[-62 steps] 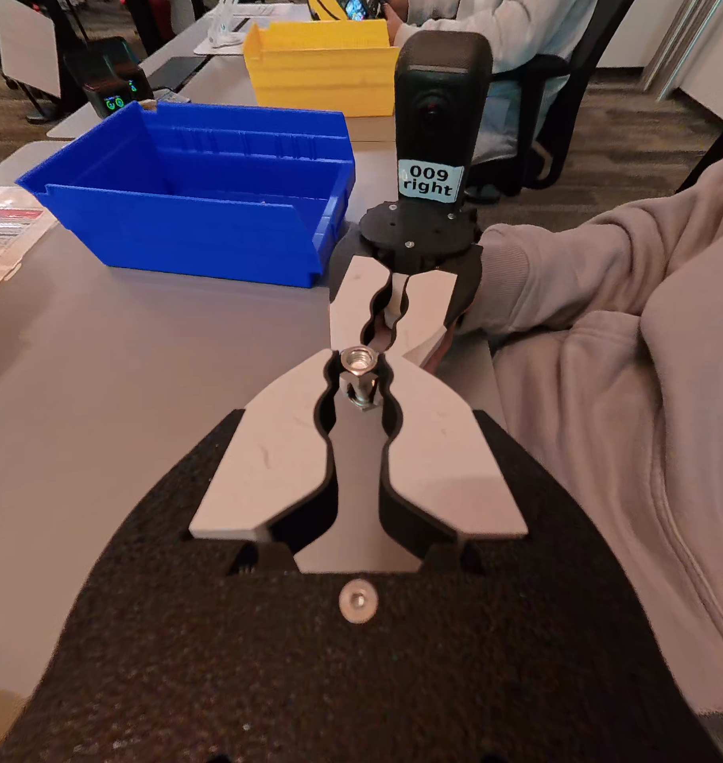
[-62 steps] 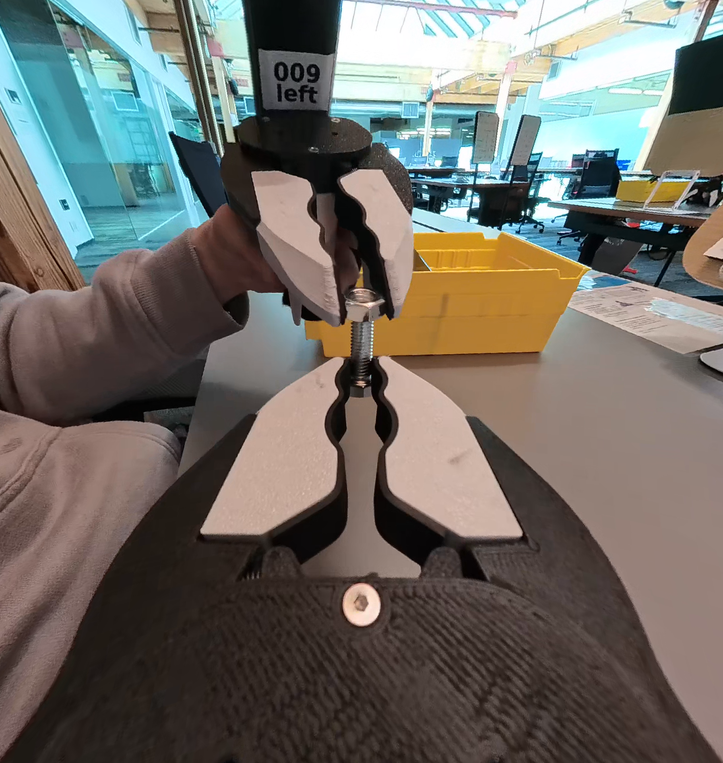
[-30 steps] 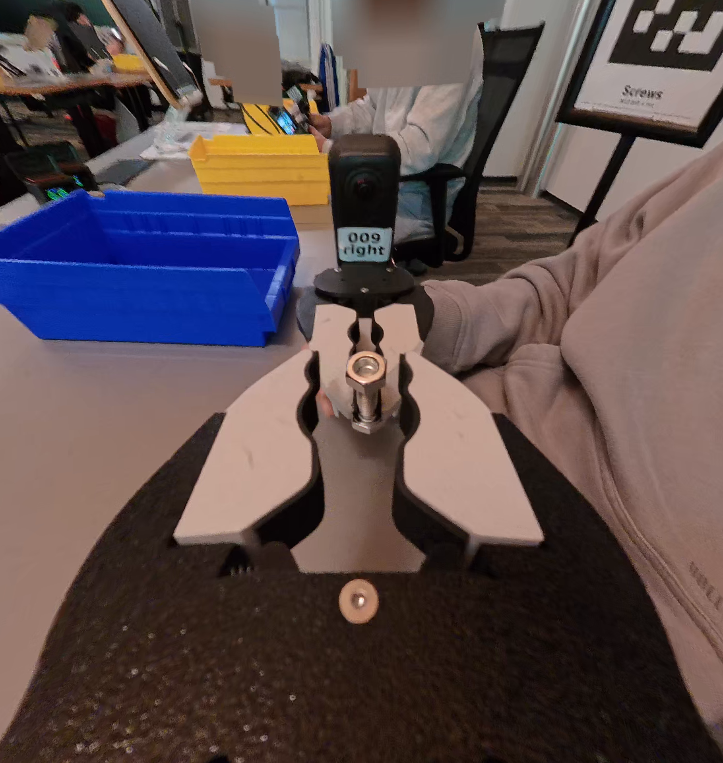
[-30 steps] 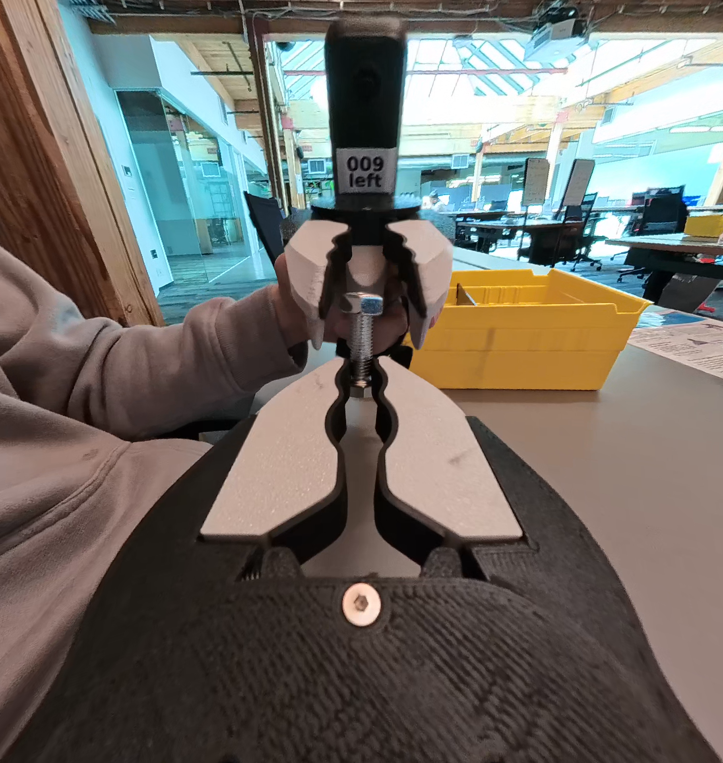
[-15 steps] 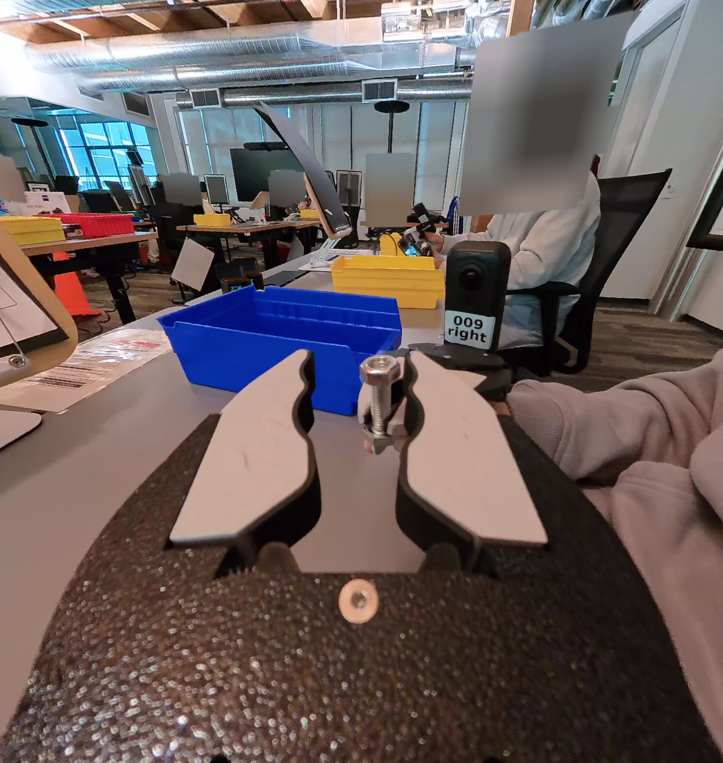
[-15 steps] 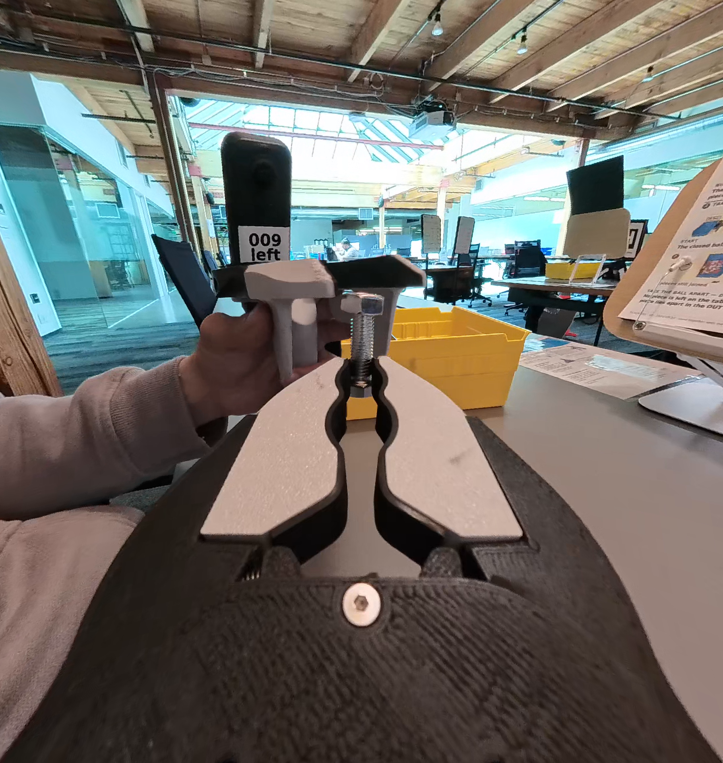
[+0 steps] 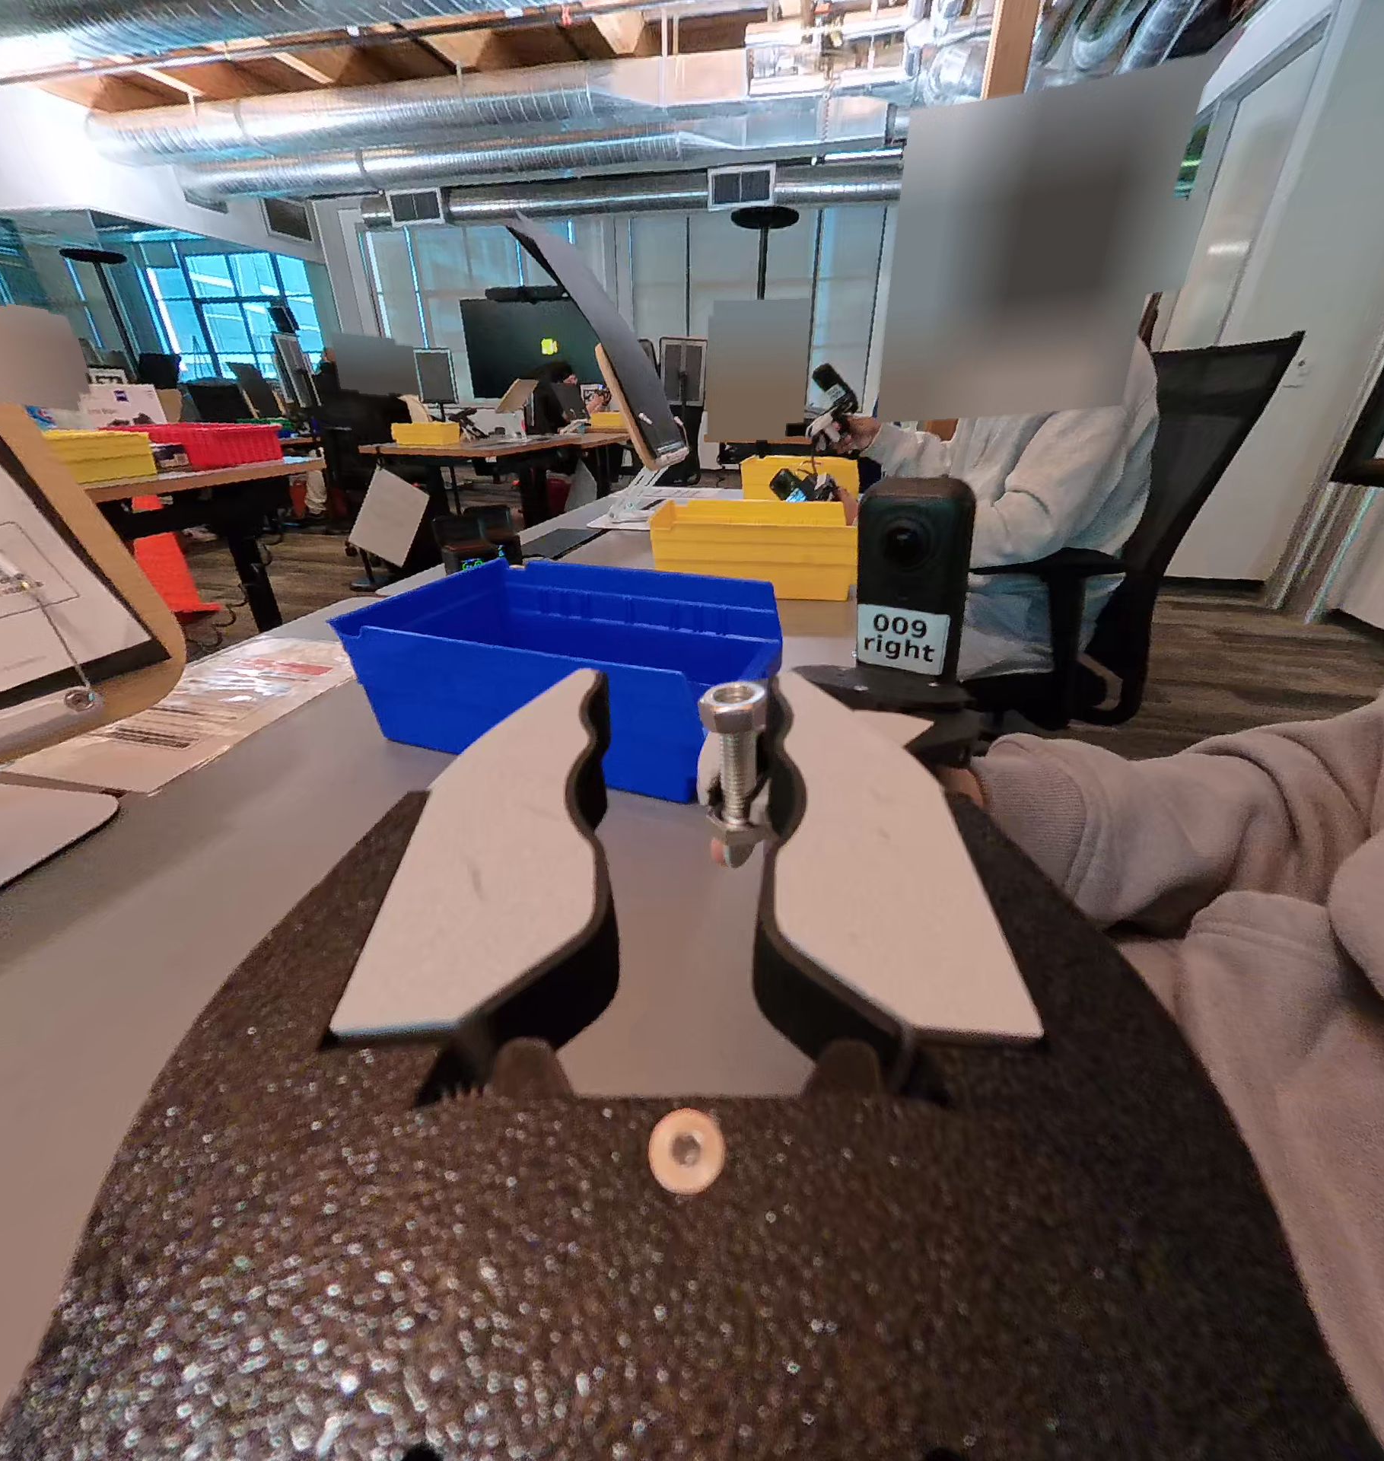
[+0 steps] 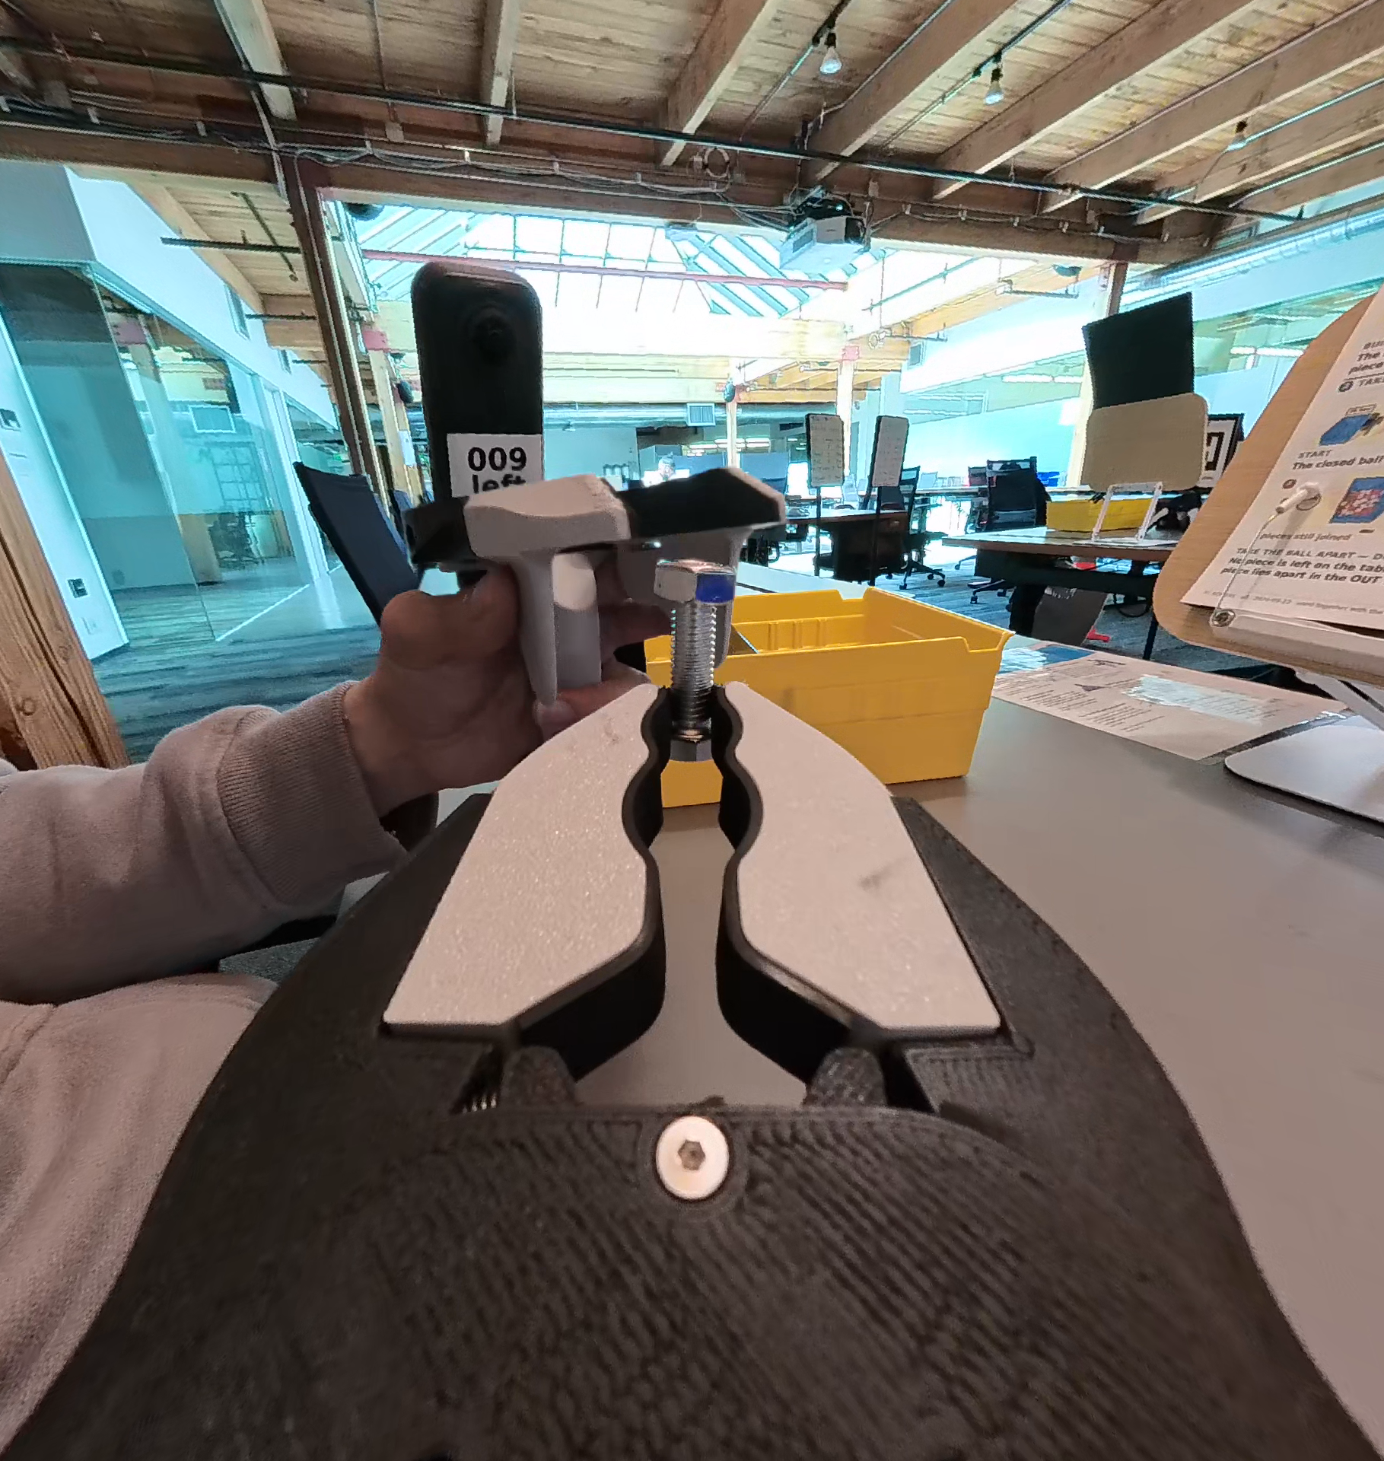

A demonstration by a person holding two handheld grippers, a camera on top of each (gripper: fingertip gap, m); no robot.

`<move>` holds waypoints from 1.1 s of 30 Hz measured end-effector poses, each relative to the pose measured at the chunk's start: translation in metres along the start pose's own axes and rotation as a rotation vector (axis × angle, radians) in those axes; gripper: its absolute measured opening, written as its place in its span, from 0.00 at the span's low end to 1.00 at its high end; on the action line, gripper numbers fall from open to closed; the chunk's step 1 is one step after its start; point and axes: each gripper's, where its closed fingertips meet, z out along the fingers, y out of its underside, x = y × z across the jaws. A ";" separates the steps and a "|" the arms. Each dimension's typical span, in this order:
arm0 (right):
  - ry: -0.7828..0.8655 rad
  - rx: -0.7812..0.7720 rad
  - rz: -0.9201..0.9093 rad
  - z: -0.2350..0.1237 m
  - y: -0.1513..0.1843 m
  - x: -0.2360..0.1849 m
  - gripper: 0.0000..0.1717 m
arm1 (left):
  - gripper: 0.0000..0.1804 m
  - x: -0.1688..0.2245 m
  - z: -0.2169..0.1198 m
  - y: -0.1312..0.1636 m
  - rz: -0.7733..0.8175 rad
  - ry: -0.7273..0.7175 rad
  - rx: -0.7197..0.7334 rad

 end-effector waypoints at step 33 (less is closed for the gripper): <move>0.119 -0.074 -0.017 -0.003 0.013 0.020 0.05 | 0.18 -0.027 -0.009 0.017 -0.084 -0.159 0.068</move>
